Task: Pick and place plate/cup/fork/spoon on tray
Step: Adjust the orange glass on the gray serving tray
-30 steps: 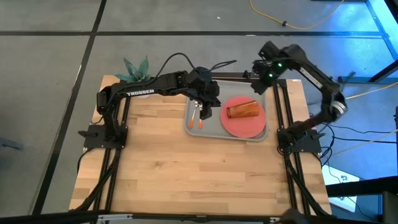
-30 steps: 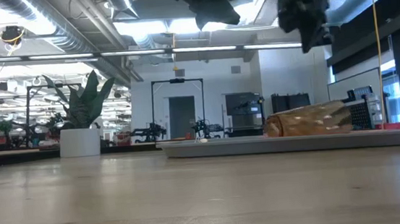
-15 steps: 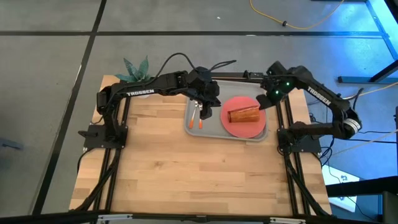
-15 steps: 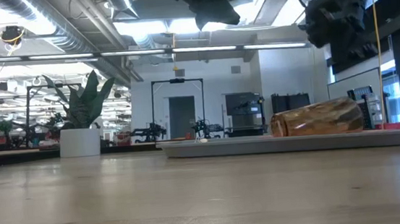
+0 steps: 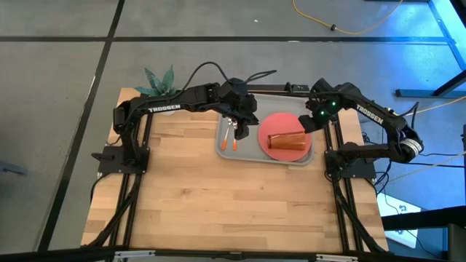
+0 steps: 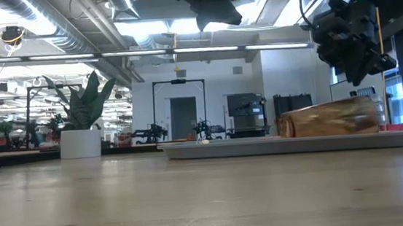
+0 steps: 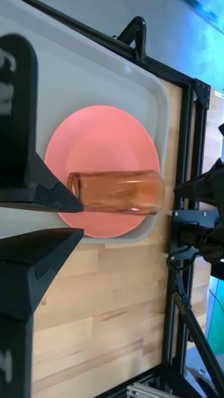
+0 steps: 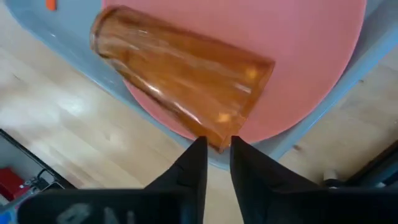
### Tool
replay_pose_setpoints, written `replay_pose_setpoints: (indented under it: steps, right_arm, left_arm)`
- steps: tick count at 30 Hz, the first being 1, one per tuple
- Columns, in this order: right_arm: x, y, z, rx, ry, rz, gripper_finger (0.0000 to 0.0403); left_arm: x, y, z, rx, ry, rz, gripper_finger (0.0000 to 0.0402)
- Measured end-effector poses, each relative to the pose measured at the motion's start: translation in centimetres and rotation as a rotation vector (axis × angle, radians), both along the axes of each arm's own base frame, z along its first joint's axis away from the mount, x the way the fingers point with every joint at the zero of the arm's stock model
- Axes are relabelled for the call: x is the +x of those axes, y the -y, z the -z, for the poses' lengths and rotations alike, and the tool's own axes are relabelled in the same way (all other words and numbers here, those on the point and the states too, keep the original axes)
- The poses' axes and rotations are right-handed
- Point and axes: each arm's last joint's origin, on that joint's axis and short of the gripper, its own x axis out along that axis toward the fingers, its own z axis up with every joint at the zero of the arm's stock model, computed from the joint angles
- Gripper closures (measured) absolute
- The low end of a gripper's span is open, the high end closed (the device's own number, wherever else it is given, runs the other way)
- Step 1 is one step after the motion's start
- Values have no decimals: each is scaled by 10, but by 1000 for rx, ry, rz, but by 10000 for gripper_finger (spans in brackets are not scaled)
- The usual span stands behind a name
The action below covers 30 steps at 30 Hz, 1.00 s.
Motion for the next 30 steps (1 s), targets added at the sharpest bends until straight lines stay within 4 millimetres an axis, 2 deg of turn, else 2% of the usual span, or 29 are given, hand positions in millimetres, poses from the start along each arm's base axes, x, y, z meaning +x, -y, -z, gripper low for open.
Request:
replay_pose_setpoints:
  steps: [11, 17, 25, 30]
  right_arm:
    - [-6, -9, -1, 98, -18, -41, 332]
    - [-4, -7, 0, 74, -2, -41, 332]
    - [-4, -8, 38, 86, 30, 37, 332]
    - [-2, -6, 46, 63, 81, 41, 332]
  left_arm:
    - [0, 0, 0, -2, 0, 0, 356]
    - [0, 0, 0, -2, 0, 0, 356]
    - [0, 0, 0, -2, 0, 0, 356]
    - [0, 0, 0, -2, 0, 1, 356]
